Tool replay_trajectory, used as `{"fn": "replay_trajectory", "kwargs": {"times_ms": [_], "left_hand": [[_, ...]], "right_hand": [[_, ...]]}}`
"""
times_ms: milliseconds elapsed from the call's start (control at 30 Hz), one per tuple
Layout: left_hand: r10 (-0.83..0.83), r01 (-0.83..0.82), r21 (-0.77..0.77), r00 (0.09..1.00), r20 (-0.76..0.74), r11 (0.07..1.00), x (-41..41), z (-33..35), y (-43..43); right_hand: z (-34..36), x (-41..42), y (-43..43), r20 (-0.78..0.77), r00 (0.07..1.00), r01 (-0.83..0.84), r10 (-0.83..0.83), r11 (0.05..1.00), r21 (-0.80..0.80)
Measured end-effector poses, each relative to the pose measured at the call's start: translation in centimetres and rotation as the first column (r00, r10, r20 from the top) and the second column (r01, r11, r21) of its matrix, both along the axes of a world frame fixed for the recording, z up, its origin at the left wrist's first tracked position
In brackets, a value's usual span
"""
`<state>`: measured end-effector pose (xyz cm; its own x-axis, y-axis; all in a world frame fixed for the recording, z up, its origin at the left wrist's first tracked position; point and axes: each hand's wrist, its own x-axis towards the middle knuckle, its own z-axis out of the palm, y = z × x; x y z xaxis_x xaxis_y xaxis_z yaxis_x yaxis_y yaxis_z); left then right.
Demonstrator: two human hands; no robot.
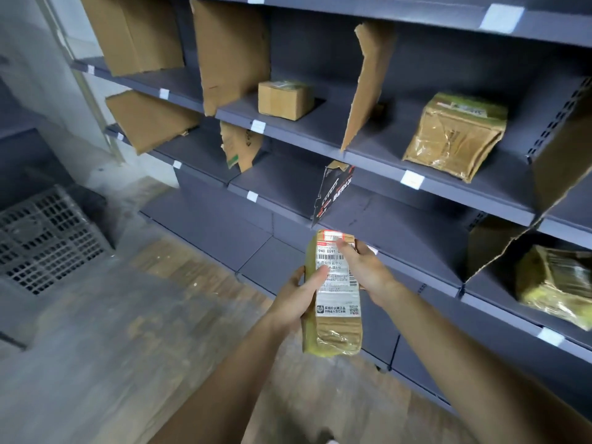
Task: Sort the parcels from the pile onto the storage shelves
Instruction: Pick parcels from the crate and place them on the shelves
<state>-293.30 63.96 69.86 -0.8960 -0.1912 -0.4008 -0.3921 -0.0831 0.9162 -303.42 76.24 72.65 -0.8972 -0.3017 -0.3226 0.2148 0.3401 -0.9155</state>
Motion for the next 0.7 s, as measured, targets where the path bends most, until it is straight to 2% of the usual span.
{"fn": "replay_trajectory", "kwargs": {"times_ms": [333,700], "left_hand": [[0.116,-0.115,-0.031,0.993,0.036,0.993,-6.8,-2.1,-11.7],[0.023,-0.013,-0.072,0.990,0.142,0.997,-18.4,-3.9,-24.2]], "right_hand": [[-2.9,-7.0,-12.4,0.047,0.995,-0.087,0.089,0.995,-0.040],[-4.5,-16.4,-23.7,0.137,0.990,-0.021,0.024,0.999,-0.024]]}}
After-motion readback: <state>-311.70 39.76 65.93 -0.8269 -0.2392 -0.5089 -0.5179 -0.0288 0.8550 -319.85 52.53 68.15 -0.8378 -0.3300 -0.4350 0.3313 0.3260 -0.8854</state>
